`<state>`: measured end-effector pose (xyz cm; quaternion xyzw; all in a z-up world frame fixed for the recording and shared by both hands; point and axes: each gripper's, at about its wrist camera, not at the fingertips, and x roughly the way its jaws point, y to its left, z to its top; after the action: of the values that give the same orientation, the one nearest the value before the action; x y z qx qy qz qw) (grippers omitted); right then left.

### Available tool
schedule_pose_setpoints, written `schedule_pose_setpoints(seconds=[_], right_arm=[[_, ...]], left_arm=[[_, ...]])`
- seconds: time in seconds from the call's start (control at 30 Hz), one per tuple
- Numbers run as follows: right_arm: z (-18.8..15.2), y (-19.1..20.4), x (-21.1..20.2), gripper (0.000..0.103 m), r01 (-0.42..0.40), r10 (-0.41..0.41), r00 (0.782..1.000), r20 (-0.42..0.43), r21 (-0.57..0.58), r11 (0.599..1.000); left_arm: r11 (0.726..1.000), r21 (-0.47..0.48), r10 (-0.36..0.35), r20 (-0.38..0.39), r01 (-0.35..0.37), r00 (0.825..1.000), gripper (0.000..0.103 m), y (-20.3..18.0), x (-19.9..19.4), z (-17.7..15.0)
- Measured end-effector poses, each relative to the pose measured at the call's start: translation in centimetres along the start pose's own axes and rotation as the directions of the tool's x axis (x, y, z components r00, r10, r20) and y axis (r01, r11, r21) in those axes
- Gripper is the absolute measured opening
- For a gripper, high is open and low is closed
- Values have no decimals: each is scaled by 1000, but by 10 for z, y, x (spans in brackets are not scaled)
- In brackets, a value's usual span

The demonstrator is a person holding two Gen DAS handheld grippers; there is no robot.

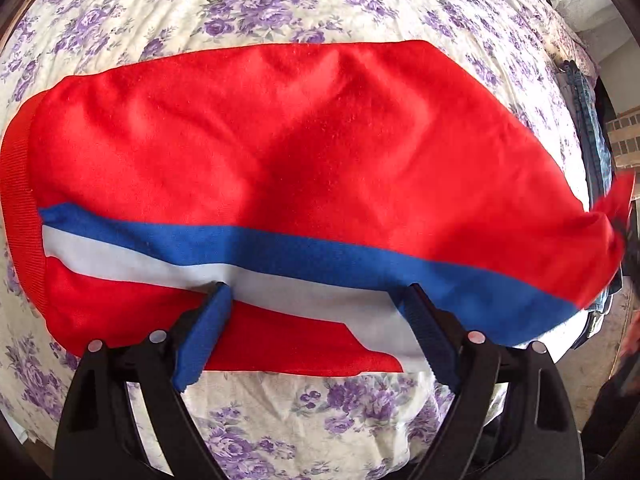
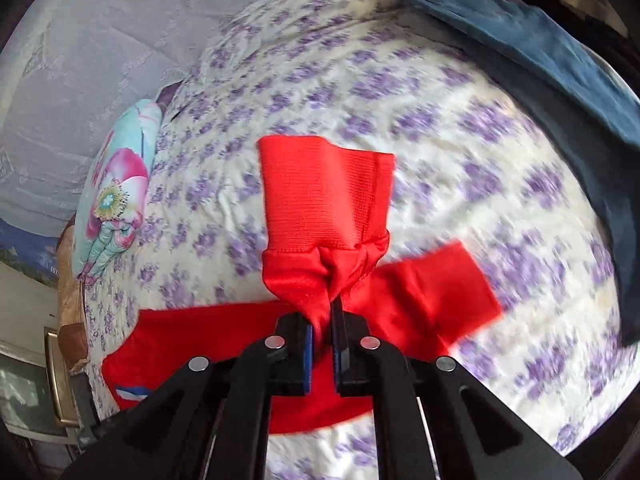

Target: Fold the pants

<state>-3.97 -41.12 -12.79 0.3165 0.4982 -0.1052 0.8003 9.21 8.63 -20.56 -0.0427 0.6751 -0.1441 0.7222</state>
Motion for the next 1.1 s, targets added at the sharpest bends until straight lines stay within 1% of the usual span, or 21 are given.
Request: schedule_pose_setpoints(seconds=[0.1, 0.13, 0.17, 0.23, 0.27, 0.3, 0.37, 0.47, 0.5, 0.53, 0.57, 0.63, 0.73, 0.8, 0.87, 0.93, 0.97, 1.0, 1.03, 1.07, 1.1], right_arm=[[-33, -50, 38, 18, -34, 39, 997, -62, 86, 996], [-39, -59, 37, 18, -80, 84, 996, -29, 117, 990], [-41, -60, 31, 19, -97, 98, 995, -3, 121, 988], [-40, -54, 21, 26, -84, 84, 996, 8, 78, 993], [-37, -51, 16, 34, -81, 80, 997, 11, 57, 995], [-34, -49, 12, 47, -59, 58, 998, 23, 44, 997], [-24, -54, 0, 56, -21, 18, 998, 67, 42, 999], [-10, -69, -3, 56, -11, 5, 998, 63, 89, 996], [-7, -73, 0, 50, 8, -12, 999, 43, 87, 996], [-4, -73, 1, 35, -12, 9, 999, 31, 81, 997], [-1, -70, -3, 7, -23, 20, 999, 42, 72, 997], [5, -51, -22, 7, -48, 47, 994, 98, 5, 999], [22, -21, -50, 7, -103, 118, 976, 183, -87, 991], [34, -19, -50, 7, -105, 125, 971, 204, -106, 989], [40, -41, -28, 7, -95, 104, 982, 155, -60, 994], [33, -73, 9, 8, -63, 62, 997, 45, 8, 998], [26, -88, 28, 11, -40, 40, 999, -15, 35, 999], [19, -100, 38, 11, -60, 62, 997, -44, 63, 996], [17, -110, 36, 11, -115, 118, 993, -21, 92, 989], [19, -115, 33, 16, -129, 133, 991, -26, 115, 985], [22, -118, 28, 37, -86, 91, 995, -34, 120, 989]], left_arm=[[999, 21, 34, -17, -33, 999, 85, -5, 0, 1], [998, 30, 47, -25, -46, 999, 85, -7, 0, 1], [998, 37, 57, -31, -56, 998, 85, -8, 0, 1], [997, 39, 64, -34, -63, 997, 85, -8, 0, 1], [997, 38, 65, -31, -64, 997, 85, -9, -1, 1], [997, 42, 65, -29, -64, 997, 86, -9, -1, 0], [997, 49, 68, -22, -67, 997, 86, -9, -2, -2], [997, 44, 62, -11, -62, 998, 86, -8, -4, -5], [998, 39, 57, -5, -57, 998, 86, -6, -5, -7], [998, 36, 54, 0, -54, 999, 86, -6, -6, -8], [998, 32, 52, 4, -52, 999, 86, -5, -7, -9], [998, 27, 49, 10, -49, 999, 86, 0, -11, -19], [999, 16, 48, 16, -48, 999, 86, 2, -13, -20], [998, 15, 57, 14, -57, 998, 86, 3, -14, -21], [998, 12, 66, 13, -66, 998, 86, 4, -14, -21], [997, 15, 69, 12, -69, 998, 87, -2, -12, -18], [997, 18, 69, 13, -69, 998, 87, -1, -12, -19], [997, 22, 68, 13, -68, 998, 87, -1, -13, -19], [998, 25, 66, 12, -66, 998, 87, -1, -13, -19], [998, 27, 64, 7, -64, 998, 87, -1, -14, -19], [998, 29, 64, 0, -64, 998, 86, 0, -15, -19]])
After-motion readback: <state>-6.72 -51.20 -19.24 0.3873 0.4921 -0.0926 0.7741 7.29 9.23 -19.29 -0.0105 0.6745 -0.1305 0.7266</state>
